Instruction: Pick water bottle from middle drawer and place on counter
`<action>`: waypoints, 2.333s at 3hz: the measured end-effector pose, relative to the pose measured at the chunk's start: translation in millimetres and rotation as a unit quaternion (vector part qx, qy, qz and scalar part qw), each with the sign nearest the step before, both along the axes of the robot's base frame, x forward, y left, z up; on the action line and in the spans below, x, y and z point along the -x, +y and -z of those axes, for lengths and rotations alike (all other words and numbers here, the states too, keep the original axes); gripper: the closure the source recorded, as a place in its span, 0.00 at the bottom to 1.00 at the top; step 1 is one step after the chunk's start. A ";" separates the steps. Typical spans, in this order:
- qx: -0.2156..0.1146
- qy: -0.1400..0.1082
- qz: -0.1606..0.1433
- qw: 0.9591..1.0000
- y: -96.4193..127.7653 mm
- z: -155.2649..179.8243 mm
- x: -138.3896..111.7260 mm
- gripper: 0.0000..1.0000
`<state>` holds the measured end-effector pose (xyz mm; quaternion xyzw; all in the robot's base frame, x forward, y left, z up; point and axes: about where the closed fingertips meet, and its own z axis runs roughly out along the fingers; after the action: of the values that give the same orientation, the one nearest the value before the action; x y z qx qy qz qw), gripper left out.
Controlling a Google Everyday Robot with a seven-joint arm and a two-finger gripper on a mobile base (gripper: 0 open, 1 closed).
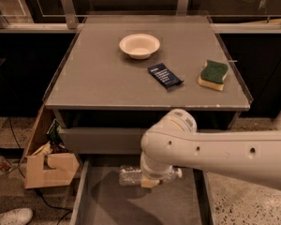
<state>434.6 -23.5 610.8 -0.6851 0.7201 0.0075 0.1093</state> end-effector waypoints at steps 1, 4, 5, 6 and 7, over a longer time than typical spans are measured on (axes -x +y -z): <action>-0.003 -0.029 -0.035 0.999 27.0 -34.9 -4.8 1.00; -0.001 -0.059 -0.073 0.996 54.9 -73.4 -11.4 1.00; -0.002 -0.079 -0.083 0.993 59.1 -99.7 -20.1 1.00; -0.003 -0.109 -0.099 0.989 72.1 -131.6 -35.7 1.00; -0.003 -0.109 -0.099 0.989 72.4 -132.1 -35.9 1.00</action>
Offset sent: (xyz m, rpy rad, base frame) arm 0.0067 0.0925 0.0905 0.0119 -0.1423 0.2309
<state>470.4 48.8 742.9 -0.7494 0.6325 -0.0544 0.1878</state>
